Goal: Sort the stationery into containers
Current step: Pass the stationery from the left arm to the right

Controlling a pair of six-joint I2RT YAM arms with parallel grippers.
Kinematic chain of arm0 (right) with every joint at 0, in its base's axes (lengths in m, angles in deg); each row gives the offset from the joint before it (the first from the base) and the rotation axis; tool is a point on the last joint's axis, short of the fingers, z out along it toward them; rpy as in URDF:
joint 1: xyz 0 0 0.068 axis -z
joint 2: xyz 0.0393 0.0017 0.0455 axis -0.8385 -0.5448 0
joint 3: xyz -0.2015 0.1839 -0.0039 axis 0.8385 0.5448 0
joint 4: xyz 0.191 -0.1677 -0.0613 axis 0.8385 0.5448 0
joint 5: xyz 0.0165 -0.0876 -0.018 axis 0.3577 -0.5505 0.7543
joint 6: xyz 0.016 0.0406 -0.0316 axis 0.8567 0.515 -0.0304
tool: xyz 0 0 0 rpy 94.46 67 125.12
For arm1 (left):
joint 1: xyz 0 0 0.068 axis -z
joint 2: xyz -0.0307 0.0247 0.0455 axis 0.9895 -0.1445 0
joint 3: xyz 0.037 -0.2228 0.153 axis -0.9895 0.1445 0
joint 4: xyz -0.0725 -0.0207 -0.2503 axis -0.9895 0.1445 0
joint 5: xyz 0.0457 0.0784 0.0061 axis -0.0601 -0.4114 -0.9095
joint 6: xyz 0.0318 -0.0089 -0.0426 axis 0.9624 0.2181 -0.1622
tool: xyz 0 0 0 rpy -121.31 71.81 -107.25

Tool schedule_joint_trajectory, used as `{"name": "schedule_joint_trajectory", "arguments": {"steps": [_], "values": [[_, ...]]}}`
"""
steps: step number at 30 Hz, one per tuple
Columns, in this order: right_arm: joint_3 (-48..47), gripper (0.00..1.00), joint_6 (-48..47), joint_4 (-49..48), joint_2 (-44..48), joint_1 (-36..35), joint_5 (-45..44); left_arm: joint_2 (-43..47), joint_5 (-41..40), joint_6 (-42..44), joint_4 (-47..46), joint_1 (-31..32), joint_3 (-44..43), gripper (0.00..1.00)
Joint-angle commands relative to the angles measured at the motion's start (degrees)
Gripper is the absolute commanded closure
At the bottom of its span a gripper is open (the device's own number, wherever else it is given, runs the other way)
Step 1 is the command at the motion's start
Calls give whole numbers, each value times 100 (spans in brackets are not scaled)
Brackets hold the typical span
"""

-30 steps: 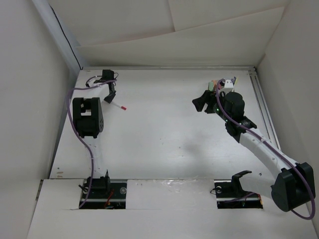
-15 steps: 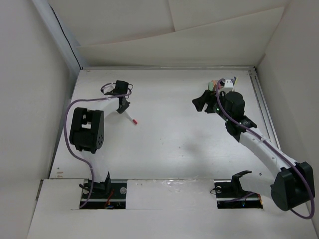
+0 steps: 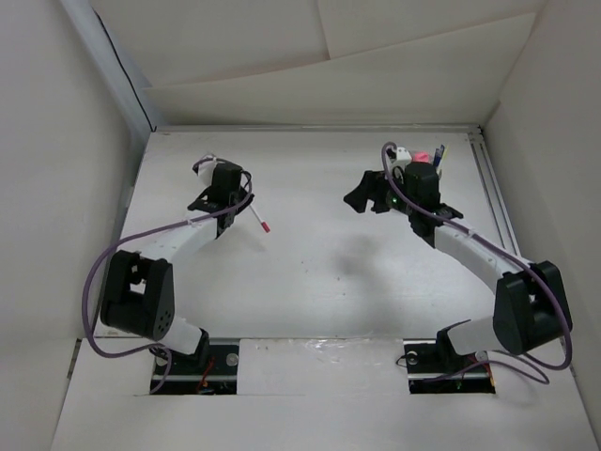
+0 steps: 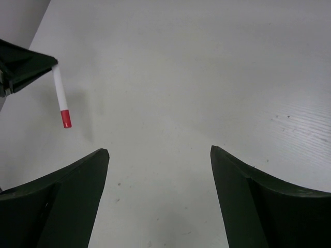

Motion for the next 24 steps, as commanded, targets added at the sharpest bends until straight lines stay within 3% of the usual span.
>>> {"name": "schedule_joint_trajectory", "arguments": {"steps": [1, 13, 24], "values": [[-407, 13, -179, -134, -71, -160, 630, 427, 204, 130, -702, 80, 316, 100], [-1058, 7, -531, -450, -923, -1144, 1869, 1411, 1487, 376, -2689, 406, 1440, 100], [-1611, 9, -346, -722, -1513, -1497, 1852, 2282, 2436, 429, -4007, 406, 2399, 100]]}}
